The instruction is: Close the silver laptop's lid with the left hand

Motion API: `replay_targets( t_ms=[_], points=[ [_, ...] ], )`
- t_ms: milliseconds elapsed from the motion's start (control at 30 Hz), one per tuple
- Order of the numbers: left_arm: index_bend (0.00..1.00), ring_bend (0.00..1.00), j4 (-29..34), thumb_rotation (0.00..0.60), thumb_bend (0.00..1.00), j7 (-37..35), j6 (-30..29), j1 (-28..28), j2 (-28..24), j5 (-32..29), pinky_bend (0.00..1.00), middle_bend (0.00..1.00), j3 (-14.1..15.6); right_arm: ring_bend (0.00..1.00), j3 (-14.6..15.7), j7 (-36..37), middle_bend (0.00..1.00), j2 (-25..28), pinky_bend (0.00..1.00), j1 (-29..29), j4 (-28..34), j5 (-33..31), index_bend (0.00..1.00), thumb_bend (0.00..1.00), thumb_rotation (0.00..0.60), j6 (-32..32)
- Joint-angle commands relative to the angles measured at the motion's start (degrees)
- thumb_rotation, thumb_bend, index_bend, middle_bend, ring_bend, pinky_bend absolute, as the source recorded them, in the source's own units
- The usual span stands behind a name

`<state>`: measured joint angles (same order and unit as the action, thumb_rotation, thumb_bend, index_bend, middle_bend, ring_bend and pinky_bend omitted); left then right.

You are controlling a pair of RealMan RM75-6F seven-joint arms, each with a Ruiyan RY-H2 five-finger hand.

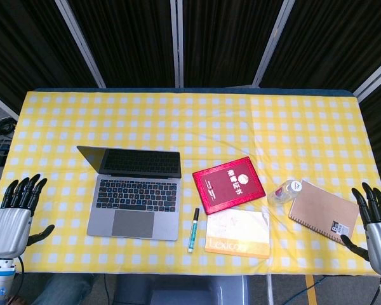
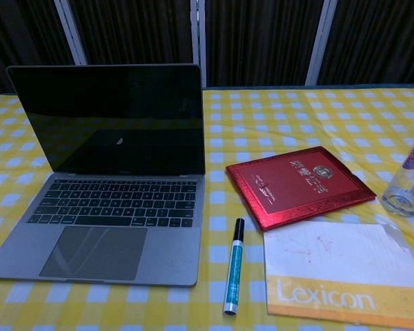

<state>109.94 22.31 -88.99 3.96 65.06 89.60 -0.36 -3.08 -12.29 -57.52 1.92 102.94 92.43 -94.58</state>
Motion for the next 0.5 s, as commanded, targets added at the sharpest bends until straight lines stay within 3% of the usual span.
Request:
replay_targets(
  t_ms=[33, 233, 300, 400, 467, 500],
  points=[
    [0.00, 0.00, 0.18, 0.600, 0.00, -0.16, 0.09, -0.19, -0.15, 0.18, 0.00, 0.00, 0.10, 0.00, 0.02, 0.29, 0.00, 0.06, 0.00, 0.05, 0.11, 0.19, 0.01, 0.00, 0.600, -0.12],
    [0.00, 0.00, 0.40, 0.600, 0.00, -0.56, 0.08, -0.32, -0.50, 0.43, 0.00, 0.00, 0.12, 0.00, 0.16, 0.58, 0.00, 0.18, 0.00, 0.10, 0.09, 0.32, 0.01, 0.00, 0.600, 0.03],
    [0.00, 0.00, 0.45, 0.600, 0.09, -0.91, 0.33, -0.26, -0.67, 0.41, 0.00, 0.00, 0.16, 0.00, 0.21, 0.76, 0.00, 0.20, 0.00, 0.04, 0.15, 0.26, 0.01, 0.00, 0.600, 0.25],
    [0.00, 0.00, 0.79, 0.600, 0.48, -1.95, 2.79, 1.00, -1.67, 0.24, 0.00, 0.00, 0.14, 0.00, 0.25, 1.09, 0.00, 0.30, 0.00, 0.05, 0.41, 0.09, 0.01, 0.00, 0.600, 0.43],
    [0.00, 0.00, 1.81, 0.600, 0.80, -2.63, 5.58, 3.01, -3.05, -0.10, 0.00, 0.00, -0.68, 0.00, 0.28, 0.97, 0.00, 0.31, 0.00, -0.05, 0.37, 0.15, 0.01, 0.00, 0.600, 0.66],
    [0.00, 0.00, 2.40, 0.600, 0.88, -2.97, 6.76, 4.22, -3.69, -0.36, 0.00, 0.00, -1.60, 0.00, 0.27, 0.90, 0.00, 0.30, 0.00, -0.12, 0.36, 0.08, 0.01, 0.00, 0.600, 0.82]
  ],
)
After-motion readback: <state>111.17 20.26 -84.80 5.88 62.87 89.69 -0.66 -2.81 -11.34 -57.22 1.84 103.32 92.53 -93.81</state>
